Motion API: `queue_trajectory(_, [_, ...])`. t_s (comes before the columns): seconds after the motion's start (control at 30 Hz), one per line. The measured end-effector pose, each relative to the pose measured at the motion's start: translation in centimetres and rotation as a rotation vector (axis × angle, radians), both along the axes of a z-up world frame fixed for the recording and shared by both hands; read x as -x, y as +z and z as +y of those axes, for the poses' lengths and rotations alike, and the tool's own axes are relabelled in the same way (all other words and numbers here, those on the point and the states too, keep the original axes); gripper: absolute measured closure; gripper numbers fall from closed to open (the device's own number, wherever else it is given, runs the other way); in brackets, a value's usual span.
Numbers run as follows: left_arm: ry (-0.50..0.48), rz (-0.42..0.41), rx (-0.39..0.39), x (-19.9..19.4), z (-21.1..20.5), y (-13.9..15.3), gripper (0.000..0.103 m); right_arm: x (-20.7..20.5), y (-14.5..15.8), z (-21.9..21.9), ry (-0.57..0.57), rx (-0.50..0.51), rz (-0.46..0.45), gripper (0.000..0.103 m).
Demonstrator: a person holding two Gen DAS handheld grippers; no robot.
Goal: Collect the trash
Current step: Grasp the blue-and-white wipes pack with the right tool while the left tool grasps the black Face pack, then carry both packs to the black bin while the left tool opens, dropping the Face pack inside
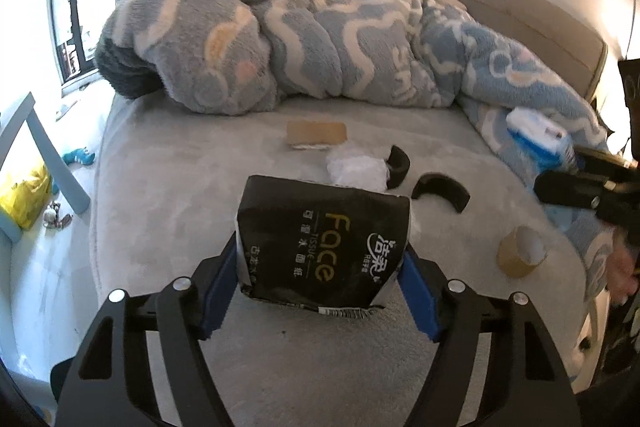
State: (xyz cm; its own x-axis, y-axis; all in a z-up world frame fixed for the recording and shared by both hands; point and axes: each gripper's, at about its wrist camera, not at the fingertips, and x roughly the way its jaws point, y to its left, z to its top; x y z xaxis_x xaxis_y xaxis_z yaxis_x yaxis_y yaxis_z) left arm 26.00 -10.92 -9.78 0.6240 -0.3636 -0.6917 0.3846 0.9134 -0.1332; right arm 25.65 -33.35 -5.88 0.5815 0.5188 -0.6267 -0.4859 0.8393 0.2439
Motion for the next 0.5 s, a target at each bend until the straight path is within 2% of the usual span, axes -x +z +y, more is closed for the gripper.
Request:
queue_trajectory(0.2, [0.051,0.009,0.059,0.3,2.8,1.3,0.028,-0.6,0.7,2.1,-0.003,0.003,-0.014,0.048])
queue_trajectory(0.5, [0.158,0.006,0.04,1.1,7.2,2.5,0.028,-2.3,1.8,6.9,-0.034,0.016,-0.012,0.049])
